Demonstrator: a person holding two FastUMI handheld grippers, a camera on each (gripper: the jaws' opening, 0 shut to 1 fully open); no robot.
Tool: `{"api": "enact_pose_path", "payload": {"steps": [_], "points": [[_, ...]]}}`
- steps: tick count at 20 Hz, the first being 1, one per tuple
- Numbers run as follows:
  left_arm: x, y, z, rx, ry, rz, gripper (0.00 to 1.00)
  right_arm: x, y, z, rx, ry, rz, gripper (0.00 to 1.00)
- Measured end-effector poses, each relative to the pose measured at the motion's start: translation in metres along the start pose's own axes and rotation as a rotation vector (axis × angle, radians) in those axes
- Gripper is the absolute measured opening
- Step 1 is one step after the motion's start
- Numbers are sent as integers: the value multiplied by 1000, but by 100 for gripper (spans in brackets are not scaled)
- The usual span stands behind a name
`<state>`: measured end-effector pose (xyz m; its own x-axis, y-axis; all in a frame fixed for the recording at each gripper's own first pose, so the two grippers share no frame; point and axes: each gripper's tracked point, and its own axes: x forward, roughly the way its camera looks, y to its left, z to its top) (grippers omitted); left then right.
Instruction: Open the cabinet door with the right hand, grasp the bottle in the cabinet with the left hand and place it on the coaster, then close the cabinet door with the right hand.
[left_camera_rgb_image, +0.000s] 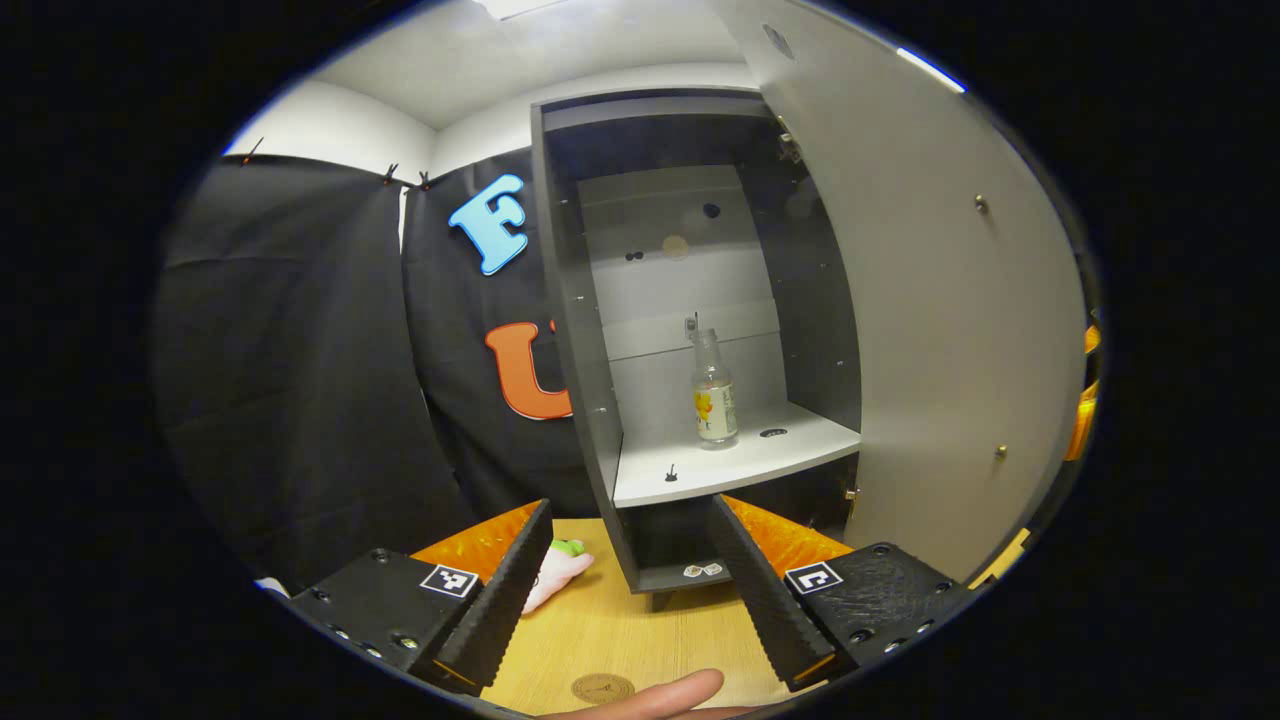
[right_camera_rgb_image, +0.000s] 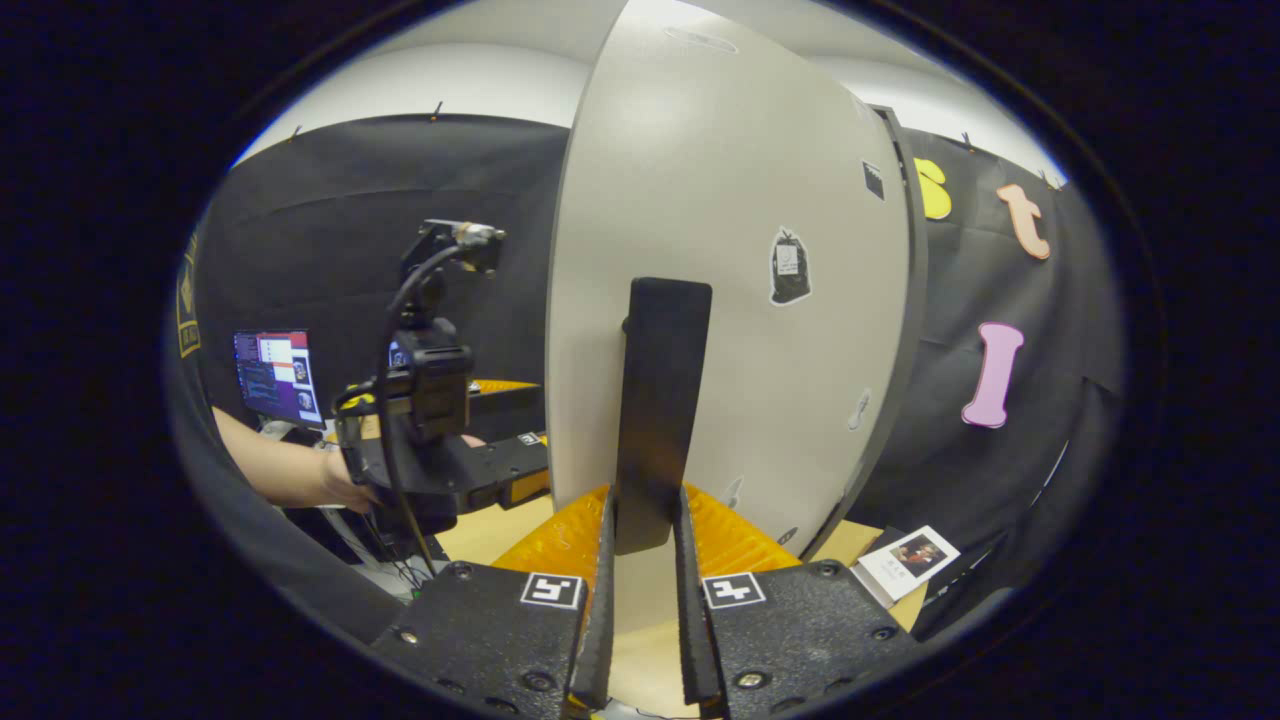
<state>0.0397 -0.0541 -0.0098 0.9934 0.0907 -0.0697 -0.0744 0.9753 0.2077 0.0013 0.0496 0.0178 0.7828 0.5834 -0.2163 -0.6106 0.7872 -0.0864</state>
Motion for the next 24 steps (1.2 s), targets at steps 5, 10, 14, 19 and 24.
{"api": "enact_pose_path", "payload": {"steps": [5,10,14,19,24], "points": [[30,-41,21,11,-27,15,95,-16,-12,-8,0,31,-29,30],[78,-70,43,6,-72,-50,94,-32,-28,-21,54,87,-157,34],[125,-83,63,10,-120,-78,95,-67,-56,-41,50,207,-375,41],[183,-89,67,5,-137,-68,95,-96,-85,-60,193,223,-631,38],[234,-92,61,-17,-128,-41,95,-119,-97,-75,256,243,-763,79]]}}
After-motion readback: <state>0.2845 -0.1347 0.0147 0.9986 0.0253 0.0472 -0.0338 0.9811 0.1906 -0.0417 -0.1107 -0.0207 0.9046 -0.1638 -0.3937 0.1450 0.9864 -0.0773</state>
